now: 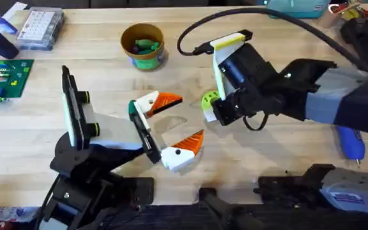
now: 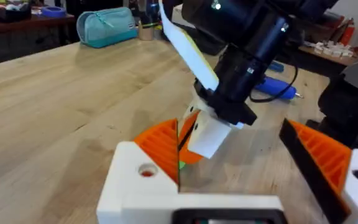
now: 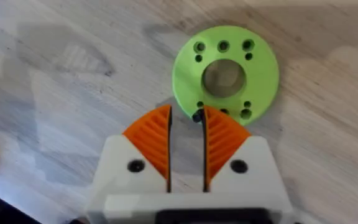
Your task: Pick up the gripper from the table and insert it into the empty holder that is missing its gripper. Then pick up a screw, insert it into the mounting hole, and use the screwdriver to tighten it. Finally, clean up the table by picking up the vegetable and placing it into the bucket.
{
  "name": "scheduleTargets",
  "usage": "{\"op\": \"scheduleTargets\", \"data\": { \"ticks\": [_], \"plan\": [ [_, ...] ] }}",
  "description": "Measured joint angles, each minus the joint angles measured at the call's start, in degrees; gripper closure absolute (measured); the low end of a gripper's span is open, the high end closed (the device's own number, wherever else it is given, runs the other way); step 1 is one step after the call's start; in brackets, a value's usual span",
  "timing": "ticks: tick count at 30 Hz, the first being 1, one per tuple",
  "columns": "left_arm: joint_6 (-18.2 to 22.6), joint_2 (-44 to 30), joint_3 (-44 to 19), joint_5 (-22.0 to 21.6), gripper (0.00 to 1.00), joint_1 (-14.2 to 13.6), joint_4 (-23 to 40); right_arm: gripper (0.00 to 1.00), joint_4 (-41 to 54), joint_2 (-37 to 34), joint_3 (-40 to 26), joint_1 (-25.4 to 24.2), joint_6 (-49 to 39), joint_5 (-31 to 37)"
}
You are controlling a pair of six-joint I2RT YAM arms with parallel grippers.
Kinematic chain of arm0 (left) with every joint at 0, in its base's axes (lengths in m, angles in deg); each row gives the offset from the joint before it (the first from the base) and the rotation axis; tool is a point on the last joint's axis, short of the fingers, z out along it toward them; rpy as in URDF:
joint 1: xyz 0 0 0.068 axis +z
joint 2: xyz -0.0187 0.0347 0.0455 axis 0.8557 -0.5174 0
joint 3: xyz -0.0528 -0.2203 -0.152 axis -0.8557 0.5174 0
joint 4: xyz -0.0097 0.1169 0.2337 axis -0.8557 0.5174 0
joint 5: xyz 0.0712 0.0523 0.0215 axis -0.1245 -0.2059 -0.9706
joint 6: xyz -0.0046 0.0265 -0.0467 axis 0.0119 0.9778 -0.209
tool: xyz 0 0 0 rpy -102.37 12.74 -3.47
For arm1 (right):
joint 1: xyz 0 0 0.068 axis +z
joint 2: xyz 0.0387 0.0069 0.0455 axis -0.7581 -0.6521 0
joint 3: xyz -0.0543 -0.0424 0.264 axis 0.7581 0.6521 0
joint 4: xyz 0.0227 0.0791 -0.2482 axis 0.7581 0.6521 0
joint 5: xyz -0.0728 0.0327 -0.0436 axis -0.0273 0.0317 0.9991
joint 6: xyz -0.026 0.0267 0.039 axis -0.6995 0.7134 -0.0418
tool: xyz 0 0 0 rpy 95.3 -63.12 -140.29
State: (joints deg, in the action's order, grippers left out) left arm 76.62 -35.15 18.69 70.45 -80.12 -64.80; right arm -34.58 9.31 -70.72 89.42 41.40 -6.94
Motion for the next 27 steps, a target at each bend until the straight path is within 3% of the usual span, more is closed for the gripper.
{"op": "scheduleTargets", "data": {
  "ticks": [2,13,24,27],
  "plan": [
    [0.0,0.0,0.0,0.0,0.010,0.0,0.0,0.840,-0.1,0.0,0.0,0.0,0.1,0.2],
    [0.0,0.0,0.0,0.0,0.010,0.0,0.0,0.812,0.8,0.0,0.0,0.0,0.1,0.4],
    [0.0,0.0,0.0,0.0,0.010,0.0,0.0,0.901,0.4,-0.7,0.0,0.0,0.1,1.9],
    [0.0,0.0,0.0,0.0,0.010,0.0,0.0,0.967,0.3,-0.7,0.0,0.0,0.1,2.1]
  ]
}}
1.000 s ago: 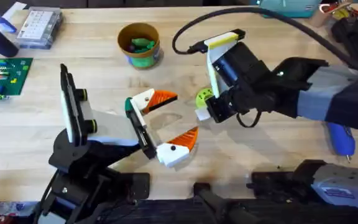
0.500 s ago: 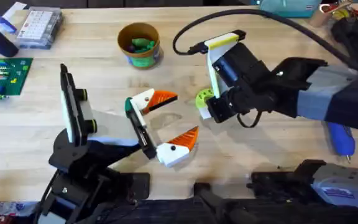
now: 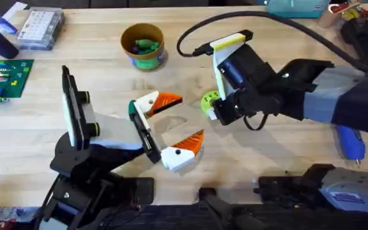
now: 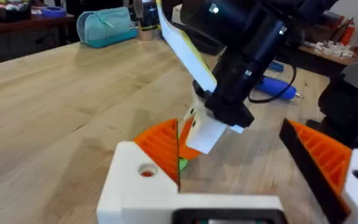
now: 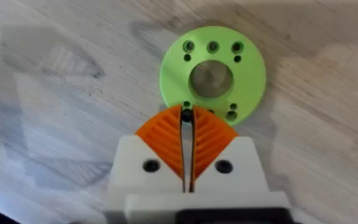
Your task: Pick up the gripper from the table and insert it into the empty holder that is missing its gripper. Then pick up a screw, insert it into the mounting hole, and use the screwdriver to tighten it. Finally, clean up the table by picking up the vegetable and placing it into the bucket.
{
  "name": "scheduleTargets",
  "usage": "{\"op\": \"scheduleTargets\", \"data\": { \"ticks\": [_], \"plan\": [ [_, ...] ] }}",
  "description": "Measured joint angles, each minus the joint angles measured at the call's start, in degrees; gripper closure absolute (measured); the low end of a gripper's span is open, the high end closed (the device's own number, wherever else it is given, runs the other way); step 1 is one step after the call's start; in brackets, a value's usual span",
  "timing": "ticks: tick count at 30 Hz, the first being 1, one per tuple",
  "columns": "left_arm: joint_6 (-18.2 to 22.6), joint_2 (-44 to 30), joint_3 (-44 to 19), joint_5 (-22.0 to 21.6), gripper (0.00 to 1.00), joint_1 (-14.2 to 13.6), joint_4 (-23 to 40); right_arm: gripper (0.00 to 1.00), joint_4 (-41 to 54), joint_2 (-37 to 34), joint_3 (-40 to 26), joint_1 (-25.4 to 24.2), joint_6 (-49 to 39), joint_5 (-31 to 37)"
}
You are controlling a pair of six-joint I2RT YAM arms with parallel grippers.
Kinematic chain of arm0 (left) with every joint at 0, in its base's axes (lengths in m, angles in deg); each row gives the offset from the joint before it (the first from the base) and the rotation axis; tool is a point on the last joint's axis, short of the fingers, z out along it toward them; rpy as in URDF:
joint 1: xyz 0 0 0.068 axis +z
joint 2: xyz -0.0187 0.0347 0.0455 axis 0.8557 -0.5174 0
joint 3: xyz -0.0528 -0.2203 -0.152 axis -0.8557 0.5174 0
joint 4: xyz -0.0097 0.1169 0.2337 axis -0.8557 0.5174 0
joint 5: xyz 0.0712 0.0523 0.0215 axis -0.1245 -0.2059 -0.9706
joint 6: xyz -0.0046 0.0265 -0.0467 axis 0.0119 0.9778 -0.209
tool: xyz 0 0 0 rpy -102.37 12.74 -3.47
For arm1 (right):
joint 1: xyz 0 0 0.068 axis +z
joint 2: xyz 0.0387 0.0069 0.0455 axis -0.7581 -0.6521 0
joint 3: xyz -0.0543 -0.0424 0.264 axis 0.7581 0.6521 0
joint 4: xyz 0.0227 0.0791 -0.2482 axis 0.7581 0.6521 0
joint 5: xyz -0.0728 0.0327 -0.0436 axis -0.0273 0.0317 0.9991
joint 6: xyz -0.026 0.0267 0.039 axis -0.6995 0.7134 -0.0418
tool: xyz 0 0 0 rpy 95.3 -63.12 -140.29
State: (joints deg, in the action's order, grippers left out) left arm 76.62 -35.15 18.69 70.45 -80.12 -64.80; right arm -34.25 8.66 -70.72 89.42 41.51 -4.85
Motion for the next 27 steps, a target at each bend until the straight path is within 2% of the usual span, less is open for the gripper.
{"op": "scheduleTargets", "data": {
  "ticks": [2,11,20,23,27],
  "plan": [
    [0.0,0.0,0.0,0.0,0.010,0.0,0.0,0.995,-0.1,0.0,0.0,0.0,0.0,0.1],
    [0.0,0.0,0.0,0.0,0.010,0.0,0.0,0.998,3.8,0.0,-2.5,0.0,0.0,0.2],
    [0.0,0.0,0.0,0.0,0.010,0.0,0.0,0.998,20.4,1.3,-15.3,-0.1,0.0,0.2],
    [0.0,0.0,0.0,0.0,0.010,0.0,0.0,0.998,23.8,2.3,-19.4,-0.3,0.0,0.2],
    [0.0,0.0,0.0,0.0,0.010,0.0,0.0,0.998,25.1,3.5,-21.5,-0.6,0.0,0.2]
  ]
}}
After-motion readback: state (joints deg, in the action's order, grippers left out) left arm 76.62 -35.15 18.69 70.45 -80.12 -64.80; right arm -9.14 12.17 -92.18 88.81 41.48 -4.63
